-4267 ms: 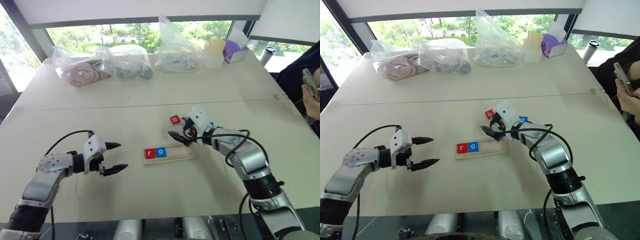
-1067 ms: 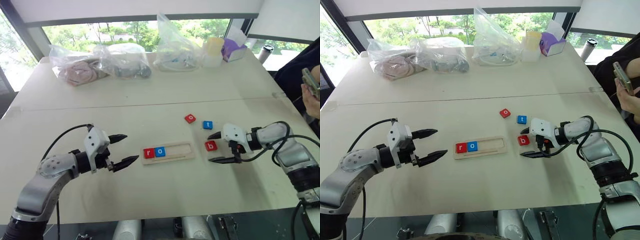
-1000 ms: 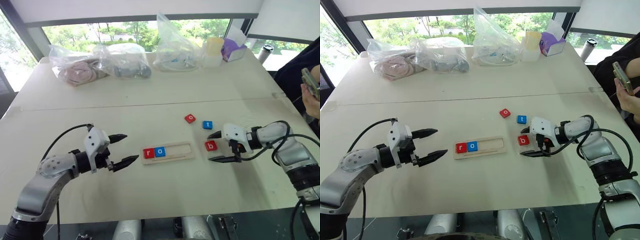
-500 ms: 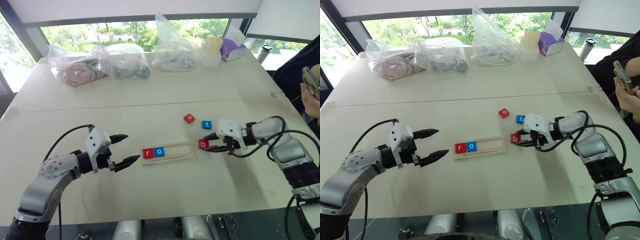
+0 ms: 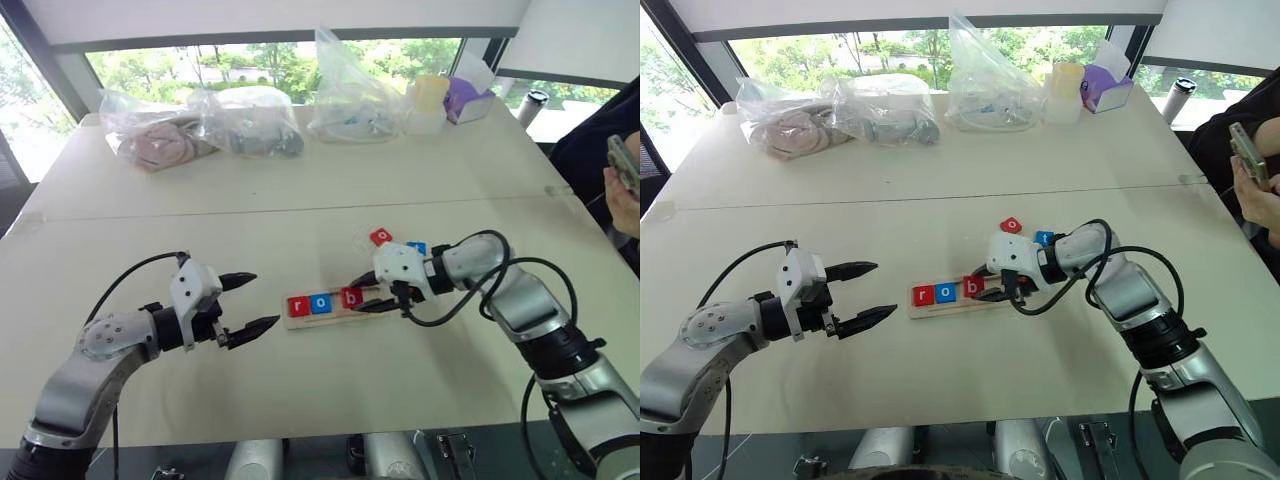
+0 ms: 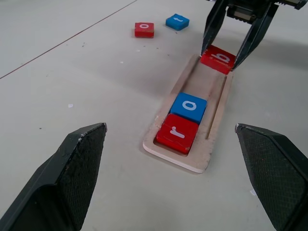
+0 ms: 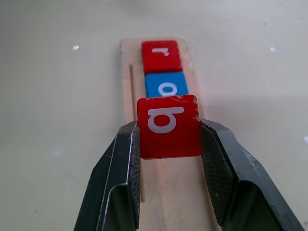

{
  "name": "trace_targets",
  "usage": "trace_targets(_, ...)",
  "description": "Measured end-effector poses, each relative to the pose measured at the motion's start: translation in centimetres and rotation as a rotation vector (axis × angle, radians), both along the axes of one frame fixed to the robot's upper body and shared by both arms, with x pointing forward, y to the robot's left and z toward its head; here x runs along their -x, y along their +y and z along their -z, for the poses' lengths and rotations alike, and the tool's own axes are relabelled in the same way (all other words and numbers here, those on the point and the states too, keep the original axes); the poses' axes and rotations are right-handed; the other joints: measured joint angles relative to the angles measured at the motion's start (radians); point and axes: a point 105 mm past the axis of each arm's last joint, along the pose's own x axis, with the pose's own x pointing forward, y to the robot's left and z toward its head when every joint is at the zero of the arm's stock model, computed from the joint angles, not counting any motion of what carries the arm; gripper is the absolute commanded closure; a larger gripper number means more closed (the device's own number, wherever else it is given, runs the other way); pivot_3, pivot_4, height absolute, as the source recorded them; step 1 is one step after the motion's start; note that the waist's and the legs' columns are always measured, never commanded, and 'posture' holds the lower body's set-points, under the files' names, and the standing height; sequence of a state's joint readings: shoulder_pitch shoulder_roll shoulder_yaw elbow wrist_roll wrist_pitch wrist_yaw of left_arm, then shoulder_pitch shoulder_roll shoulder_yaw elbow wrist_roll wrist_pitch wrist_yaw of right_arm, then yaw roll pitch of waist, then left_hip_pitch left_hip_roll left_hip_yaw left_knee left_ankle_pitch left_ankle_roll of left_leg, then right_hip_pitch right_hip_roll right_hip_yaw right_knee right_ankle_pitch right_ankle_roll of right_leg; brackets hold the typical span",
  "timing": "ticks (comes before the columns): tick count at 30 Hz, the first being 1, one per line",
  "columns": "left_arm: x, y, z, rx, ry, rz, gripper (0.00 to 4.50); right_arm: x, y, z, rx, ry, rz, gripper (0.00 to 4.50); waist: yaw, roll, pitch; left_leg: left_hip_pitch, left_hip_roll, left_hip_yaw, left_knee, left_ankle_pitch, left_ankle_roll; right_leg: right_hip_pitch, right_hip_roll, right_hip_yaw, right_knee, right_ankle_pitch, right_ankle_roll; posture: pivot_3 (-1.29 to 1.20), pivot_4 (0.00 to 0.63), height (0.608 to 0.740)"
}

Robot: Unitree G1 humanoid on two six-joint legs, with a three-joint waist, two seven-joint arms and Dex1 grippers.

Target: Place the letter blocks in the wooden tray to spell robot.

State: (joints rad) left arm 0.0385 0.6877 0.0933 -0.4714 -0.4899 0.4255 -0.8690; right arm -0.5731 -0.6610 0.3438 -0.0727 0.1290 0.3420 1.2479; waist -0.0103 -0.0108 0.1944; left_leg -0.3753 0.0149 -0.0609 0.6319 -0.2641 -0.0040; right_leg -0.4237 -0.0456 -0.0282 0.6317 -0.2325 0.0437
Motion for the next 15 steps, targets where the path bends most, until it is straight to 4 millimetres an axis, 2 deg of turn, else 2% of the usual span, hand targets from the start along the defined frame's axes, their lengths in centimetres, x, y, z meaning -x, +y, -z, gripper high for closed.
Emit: trace_targets(15,-0.1,0.0,0.0,0.002,-0.009,-0.022,0.0,-0.4,0.6,1.8,0.028,0.015,0.011,3.13,0.0,0.0,0.0,0.0,0.0,0.0,0.0,0.0,0.0,0.0,0.0,0.0,0.0,0.0,0.0,0.0,0.15,0.74)
